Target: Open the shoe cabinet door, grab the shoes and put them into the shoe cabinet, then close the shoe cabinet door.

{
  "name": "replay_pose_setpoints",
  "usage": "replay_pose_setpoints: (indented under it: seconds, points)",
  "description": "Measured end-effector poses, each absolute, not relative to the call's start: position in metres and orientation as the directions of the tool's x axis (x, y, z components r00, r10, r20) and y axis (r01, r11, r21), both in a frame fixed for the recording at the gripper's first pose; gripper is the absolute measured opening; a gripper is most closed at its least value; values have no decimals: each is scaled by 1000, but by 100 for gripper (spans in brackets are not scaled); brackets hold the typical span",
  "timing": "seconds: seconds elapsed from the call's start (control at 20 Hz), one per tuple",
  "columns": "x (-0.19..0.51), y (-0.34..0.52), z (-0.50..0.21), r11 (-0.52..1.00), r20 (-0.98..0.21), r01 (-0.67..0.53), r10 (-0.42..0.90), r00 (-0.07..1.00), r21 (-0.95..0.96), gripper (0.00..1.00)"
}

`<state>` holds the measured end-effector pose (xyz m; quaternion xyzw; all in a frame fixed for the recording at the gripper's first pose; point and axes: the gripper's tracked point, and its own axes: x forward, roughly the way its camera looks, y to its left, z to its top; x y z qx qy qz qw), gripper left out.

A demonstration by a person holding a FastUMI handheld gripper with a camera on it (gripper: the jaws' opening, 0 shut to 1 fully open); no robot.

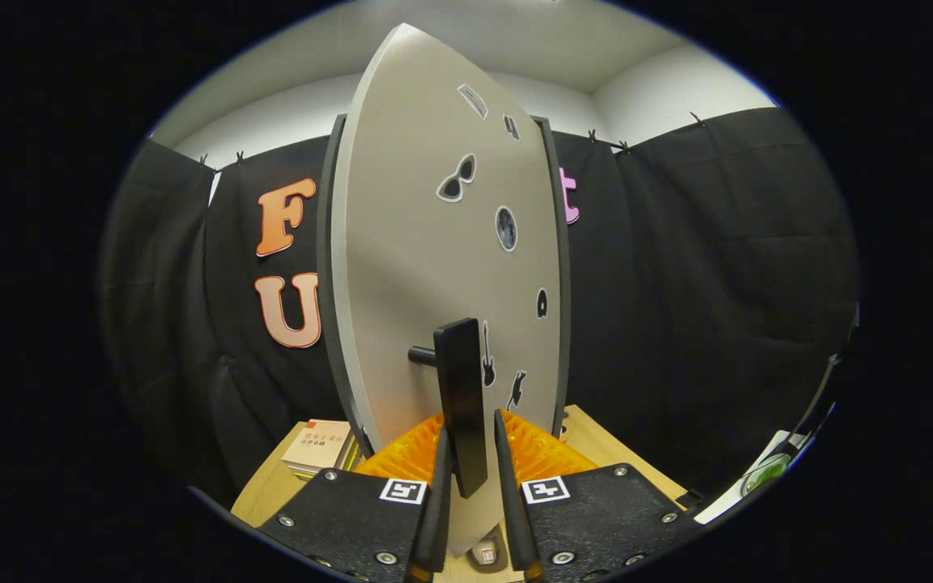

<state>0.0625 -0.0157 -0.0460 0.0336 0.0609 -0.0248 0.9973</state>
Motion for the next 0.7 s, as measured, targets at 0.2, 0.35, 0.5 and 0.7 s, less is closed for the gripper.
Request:
replay_pose_setpoints:
  seconds: [0.2, 0.35, 0.5, 0.7]
  points:
    - [50, -46, -46, 993, -117, 98, -90, 989, 71, 29]
    - [42, -73, -47, 987, -120, 148, -140, 983, 59, 29]
    - [35, -95, -46, 984, -123, 171, -164, 979, 52, 35]
    - [31, -113, -46, 982, -129, 186, -182, 975, 21, 42]
